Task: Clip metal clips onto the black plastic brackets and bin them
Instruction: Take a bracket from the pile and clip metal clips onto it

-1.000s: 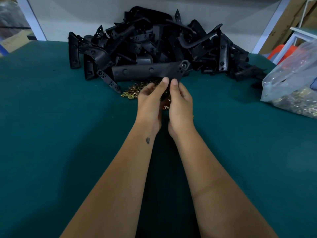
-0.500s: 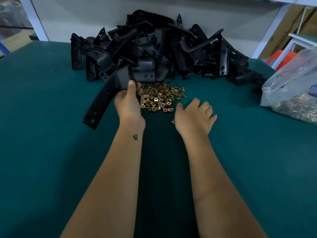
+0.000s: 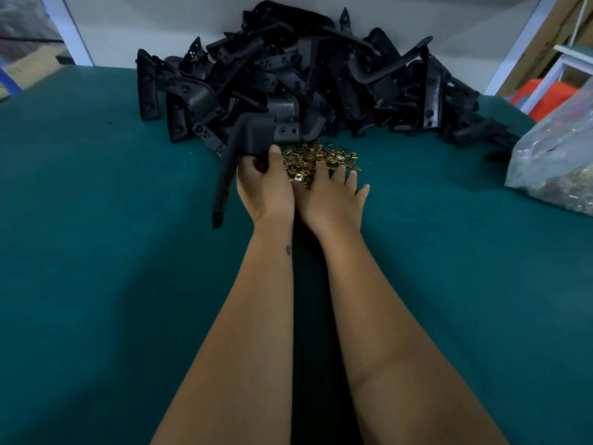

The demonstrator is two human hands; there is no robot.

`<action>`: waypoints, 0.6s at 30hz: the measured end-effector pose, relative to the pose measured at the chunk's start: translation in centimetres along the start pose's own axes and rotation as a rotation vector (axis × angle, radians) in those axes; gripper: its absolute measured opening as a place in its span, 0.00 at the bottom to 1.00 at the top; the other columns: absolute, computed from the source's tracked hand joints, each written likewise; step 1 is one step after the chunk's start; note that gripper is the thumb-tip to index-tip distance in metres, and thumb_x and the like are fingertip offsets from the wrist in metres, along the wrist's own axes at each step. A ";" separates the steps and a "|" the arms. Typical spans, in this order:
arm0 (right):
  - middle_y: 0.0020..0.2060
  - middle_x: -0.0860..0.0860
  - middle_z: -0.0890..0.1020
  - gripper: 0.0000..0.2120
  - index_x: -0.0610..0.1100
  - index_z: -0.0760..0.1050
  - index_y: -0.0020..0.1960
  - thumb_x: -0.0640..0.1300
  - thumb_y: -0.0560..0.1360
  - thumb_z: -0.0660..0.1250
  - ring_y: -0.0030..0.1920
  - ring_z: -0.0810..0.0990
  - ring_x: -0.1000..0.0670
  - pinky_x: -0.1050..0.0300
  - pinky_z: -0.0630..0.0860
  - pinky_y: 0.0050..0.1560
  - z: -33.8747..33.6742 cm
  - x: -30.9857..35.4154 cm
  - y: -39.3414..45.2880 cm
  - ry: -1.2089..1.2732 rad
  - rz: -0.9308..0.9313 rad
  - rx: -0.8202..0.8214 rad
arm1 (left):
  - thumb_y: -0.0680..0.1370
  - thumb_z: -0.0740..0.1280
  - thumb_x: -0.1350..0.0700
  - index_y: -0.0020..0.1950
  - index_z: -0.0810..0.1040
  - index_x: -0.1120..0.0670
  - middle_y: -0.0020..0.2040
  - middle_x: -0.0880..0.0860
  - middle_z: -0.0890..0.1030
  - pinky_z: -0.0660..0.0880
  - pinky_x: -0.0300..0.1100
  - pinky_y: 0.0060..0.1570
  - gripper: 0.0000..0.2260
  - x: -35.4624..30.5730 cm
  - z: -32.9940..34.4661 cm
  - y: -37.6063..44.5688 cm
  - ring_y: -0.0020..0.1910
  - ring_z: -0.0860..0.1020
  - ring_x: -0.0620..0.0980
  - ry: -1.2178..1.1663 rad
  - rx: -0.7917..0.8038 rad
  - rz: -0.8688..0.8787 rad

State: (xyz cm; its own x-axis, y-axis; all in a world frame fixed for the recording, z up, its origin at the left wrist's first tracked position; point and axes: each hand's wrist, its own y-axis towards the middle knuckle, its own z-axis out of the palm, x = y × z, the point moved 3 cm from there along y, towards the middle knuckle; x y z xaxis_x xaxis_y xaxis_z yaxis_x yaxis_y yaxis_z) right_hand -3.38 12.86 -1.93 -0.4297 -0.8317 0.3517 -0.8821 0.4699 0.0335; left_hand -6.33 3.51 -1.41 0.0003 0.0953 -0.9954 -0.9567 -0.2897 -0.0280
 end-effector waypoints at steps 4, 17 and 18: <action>0.65 0.51 0.77 0.17 0.51 0.75 0.67 0.51 0.79 0.63 0.70 0.68 0.47 0.39 0.47 0.76 -1.0 -0.6 -0.2 0.242 -0.034 -0.161 | 0.80 0.66 0.51 0.55 0.77 0.57 0.54 0.54 0.81 0.75 0.47 0.57 0.10 0.0 0.1 -0.2 0.53 0.79 0.52 -0.129 0.038 -0.109; 0.50 0.52 0.84 0.10 0.49 0.84 0.51 0.39 0.75 0.66 0.50 0.81 0.50 0.52 0.77 0.53 -1.6 -1.2 -1.2 0.721 0.004 -0.264 | 0.77 0.64 0.61 0.44 0.74 0.55 0.42 0.53 0.79 0.72 0.45 0.49 0.03 -0.3 0.4 -0.1 0.42 0.75 0.50 -0.278 0.170 -0.217; 0.48 0.53 0.84 0.09 0.49 0.84 0.49 0.39 0.75 0.67 0.48 0.81 0.54 0.56 0.77 0.50 -1.8 -1.3 -1.2 0.810 0.022 -0.286 | 0.77 0.64 0.61 0.44 0.75 0.54 0.43 0.53 0.80 0.73 0.45 0.50 0.03 -0.3 0.4 -0.2 0.42 0.76 0.49 -0.278 0.169 -0.214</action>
State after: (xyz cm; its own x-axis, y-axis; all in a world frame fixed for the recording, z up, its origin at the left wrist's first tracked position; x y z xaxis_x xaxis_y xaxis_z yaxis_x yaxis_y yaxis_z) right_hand -1.38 13.90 -0.73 -0.0792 -0.4048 0.9109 -0.7458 0.6304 0.2154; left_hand -6.28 3.91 -1.08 0.1479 0.3978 -0.9055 -0.9781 -0.0765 -0.1934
